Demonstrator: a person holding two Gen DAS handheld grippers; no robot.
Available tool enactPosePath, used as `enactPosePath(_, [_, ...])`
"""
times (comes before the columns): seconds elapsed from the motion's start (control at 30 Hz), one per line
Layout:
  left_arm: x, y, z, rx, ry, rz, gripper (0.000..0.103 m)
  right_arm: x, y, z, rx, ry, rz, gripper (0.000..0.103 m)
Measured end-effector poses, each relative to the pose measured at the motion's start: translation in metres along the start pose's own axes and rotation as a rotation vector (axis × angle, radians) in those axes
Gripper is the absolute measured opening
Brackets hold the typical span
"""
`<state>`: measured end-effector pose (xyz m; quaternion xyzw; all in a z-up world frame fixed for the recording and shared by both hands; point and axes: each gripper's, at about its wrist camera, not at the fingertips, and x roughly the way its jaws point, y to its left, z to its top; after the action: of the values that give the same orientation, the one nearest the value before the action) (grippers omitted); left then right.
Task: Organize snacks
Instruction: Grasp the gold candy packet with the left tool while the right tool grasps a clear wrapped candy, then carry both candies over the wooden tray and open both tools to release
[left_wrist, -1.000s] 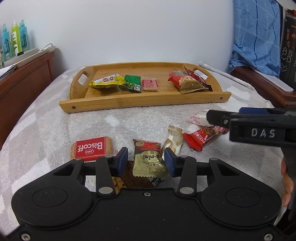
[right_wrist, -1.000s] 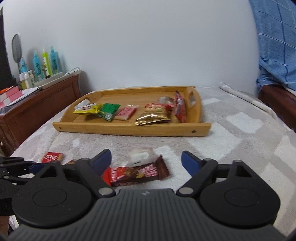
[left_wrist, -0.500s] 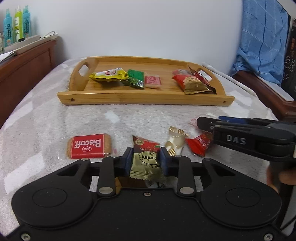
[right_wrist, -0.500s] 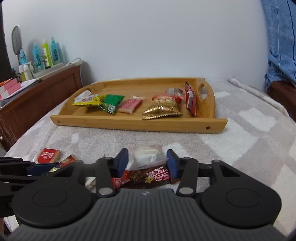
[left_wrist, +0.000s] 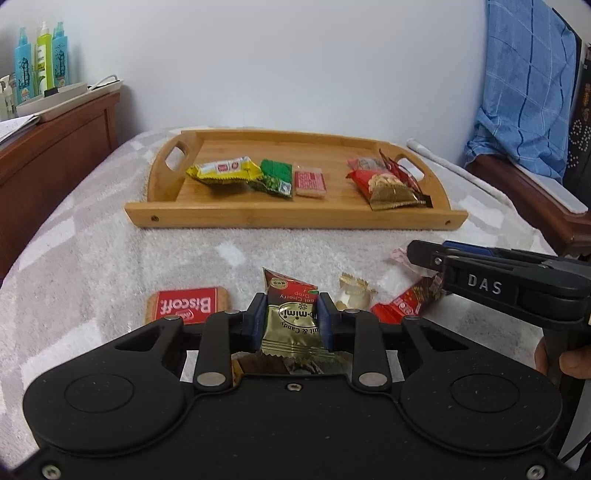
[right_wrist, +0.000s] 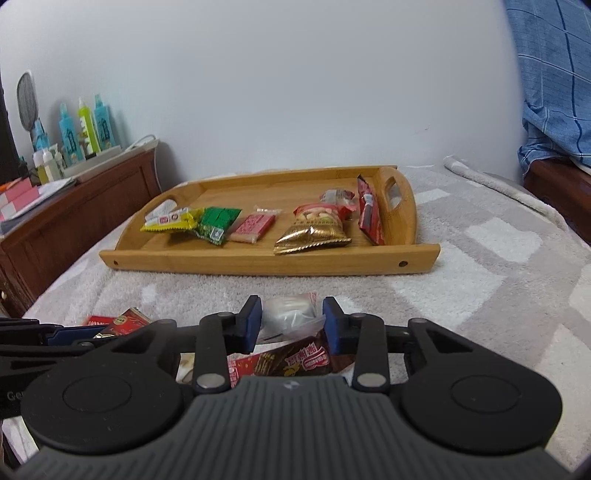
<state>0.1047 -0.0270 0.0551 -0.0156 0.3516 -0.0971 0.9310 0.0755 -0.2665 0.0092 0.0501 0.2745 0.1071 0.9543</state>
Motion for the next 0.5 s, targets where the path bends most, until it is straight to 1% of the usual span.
enactPosePath(0.13, [-0.002,0.003,0.007,-0.025,-0.009,0.002,0.027,-0.006,-0.003,0.004,0.018,-0.024,-0.002,0.040])
enactPosePath(0.27, [-0.005,0.003,0.016,-0.036,-0.026,0.007,0.027,-0.012,-0.008,0.010,0.044,-0.051,0.014,0.040])
enactPosePath(0.5, [-0.005,0.004,0.038,-0.032,-0.056,0.011,0.027,-0.019,-0.017,0.031,0.051,-0.138,0.039,0.040])
